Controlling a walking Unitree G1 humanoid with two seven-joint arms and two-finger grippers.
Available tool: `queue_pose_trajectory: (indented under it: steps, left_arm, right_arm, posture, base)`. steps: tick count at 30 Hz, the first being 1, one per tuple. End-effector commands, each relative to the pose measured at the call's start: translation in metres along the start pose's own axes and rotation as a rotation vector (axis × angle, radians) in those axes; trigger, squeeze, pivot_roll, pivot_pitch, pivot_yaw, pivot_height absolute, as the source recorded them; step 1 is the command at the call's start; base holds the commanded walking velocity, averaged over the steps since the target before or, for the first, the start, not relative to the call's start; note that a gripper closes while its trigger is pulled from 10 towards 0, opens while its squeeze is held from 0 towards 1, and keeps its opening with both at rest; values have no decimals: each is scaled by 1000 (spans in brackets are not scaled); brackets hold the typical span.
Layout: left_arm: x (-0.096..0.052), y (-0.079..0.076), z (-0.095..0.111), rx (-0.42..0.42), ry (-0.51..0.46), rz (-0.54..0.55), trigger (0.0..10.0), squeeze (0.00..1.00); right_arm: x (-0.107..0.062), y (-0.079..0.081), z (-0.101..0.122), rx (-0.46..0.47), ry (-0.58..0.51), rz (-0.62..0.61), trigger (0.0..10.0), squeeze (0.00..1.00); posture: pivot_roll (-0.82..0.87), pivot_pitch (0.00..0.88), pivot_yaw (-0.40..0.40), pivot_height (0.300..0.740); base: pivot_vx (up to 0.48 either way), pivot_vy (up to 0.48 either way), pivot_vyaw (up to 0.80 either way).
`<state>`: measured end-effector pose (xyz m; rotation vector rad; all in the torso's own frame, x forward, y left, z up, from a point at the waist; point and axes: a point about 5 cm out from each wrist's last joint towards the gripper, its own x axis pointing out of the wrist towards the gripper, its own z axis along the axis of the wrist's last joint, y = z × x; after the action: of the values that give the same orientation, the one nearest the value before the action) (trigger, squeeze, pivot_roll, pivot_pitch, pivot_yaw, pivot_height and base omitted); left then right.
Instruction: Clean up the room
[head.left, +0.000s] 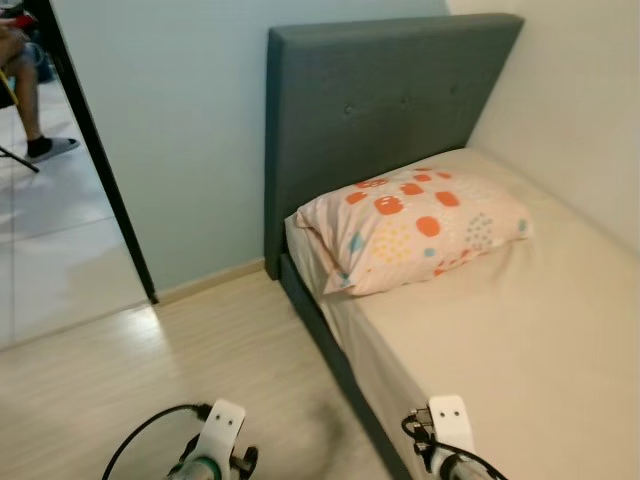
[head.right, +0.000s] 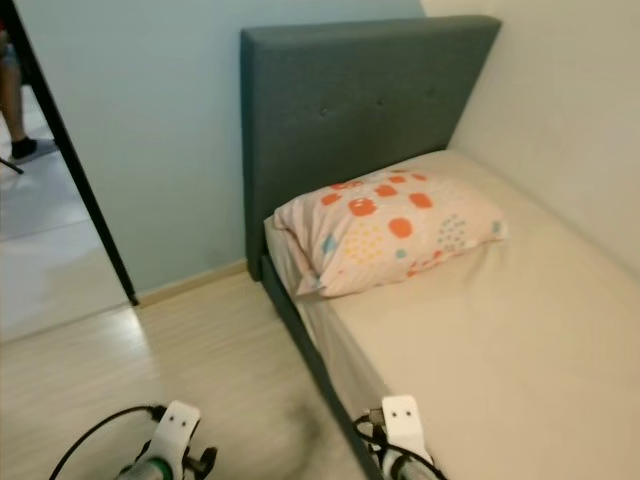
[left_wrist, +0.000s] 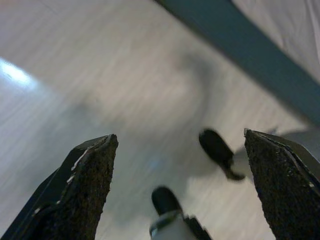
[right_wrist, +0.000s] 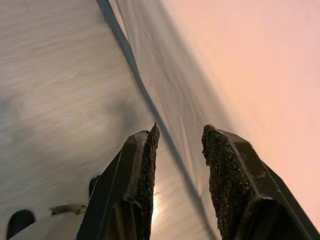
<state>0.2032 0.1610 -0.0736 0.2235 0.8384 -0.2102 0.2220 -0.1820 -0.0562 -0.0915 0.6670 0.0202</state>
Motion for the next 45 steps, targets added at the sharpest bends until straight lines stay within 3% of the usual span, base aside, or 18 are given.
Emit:
queue_pose_trajectory:
  steps: [1, 45]
  left_arm:
    - [-1, -1, -5, 0, 25, -7, 10000, 0]
    - [-2, 2, -11, -37, 56, 16, 10000, 0]
  right_arm:
    - [-4, -5, -10, -10, 37, -11, 10000, 0]
    - [-3, -4, -10, -18, 42, -7, 10000, 0]
  posture:
    - [-56, 0, -18, 740]
    - [-53, 0, -19, 740]
  base:
    - [0, 0, -800]
    - [0, 0, -800]
